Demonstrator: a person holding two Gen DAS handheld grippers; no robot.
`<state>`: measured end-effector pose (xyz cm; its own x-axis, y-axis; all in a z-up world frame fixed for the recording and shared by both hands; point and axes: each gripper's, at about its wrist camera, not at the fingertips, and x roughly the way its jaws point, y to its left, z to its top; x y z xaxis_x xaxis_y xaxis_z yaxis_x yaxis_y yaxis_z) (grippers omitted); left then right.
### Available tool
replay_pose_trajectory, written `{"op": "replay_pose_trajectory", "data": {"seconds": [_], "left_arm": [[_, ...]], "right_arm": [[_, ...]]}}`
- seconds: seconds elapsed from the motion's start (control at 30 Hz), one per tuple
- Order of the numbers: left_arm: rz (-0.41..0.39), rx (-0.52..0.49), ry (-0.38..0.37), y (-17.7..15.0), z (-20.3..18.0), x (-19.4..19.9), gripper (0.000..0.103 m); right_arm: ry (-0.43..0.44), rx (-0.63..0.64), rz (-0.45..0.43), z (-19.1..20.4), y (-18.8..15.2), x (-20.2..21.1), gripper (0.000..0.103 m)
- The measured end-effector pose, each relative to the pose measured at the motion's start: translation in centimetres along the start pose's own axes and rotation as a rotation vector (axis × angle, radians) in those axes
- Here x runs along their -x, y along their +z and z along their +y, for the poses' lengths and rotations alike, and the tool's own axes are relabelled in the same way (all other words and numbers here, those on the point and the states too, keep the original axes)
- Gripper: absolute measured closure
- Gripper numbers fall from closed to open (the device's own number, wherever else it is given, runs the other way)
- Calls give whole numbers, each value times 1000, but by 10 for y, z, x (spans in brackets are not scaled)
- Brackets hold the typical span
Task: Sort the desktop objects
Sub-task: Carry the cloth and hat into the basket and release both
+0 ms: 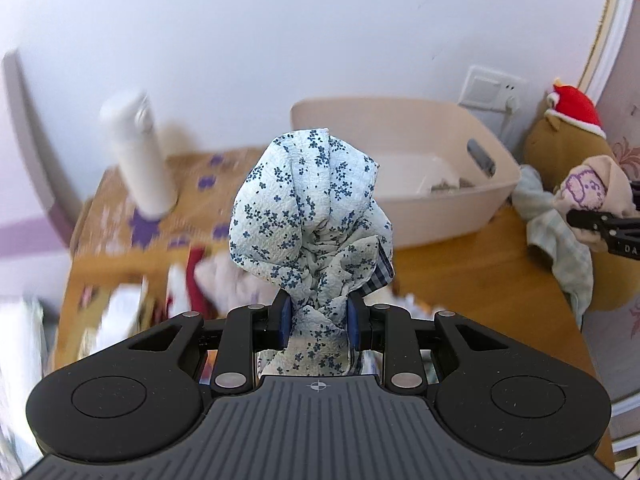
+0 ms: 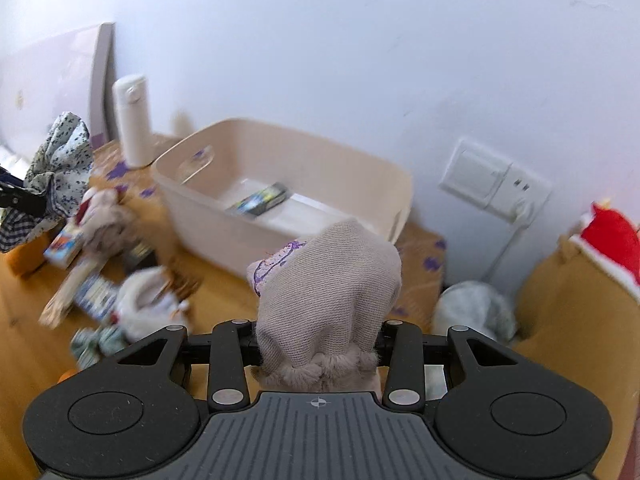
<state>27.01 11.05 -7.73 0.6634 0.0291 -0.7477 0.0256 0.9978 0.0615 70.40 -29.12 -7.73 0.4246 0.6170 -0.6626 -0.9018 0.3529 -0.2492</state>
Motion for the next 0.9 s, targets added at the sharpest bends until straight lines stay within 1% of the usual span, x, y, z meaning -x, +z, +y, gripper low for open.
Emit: {"op": "replay_pose_trajectory", "data": {"seconds": [0.03,0.17,0.23,0.27,0.3,0.37,0.43,0.57,0.73,0.83,0.9], "left_arm": [[-14,-30,-11,7,-1,-1,76],[-69,-89,-23,44,-11,-7,76],[-93,-139,-50,58,-16,-11,76],[-99,-149,-53,65,-20,-15,76],[-109,-187,-72,71,-23,-20,76],[-108,-217,-64,79,-31,-30,76],[-108,-255,-80,85,-40,-40,76],[-88,-273,-81,89,-50,-64,76],[-50,-247,-89,95,-56,-96,76],[-32,-249,-110,99,-58,-111,76],[-11,-219,-115,103,-61,-124,76]], "right_arm": [[-9,-5,-6,-4,3,-1,66],[-43,-33,-39,-18,22,-6,66],[-58,-41,-52,-22,30,-9,66],[-64,-44,-55,-23,33,-11,66],[-67,-42,-59,-25,36,-13,66],[-80,-47,-58,-28,44,-19,66],[-87,-59,-59,-30,49,-22,66],[-94,-63,-62,-32,61,-34,65],[-92,-68,-50,-29,73,-56,65],[-81,-77,-21,-25,78,-74,65],[-78,-82,8,-22,80,-88,65]]}}
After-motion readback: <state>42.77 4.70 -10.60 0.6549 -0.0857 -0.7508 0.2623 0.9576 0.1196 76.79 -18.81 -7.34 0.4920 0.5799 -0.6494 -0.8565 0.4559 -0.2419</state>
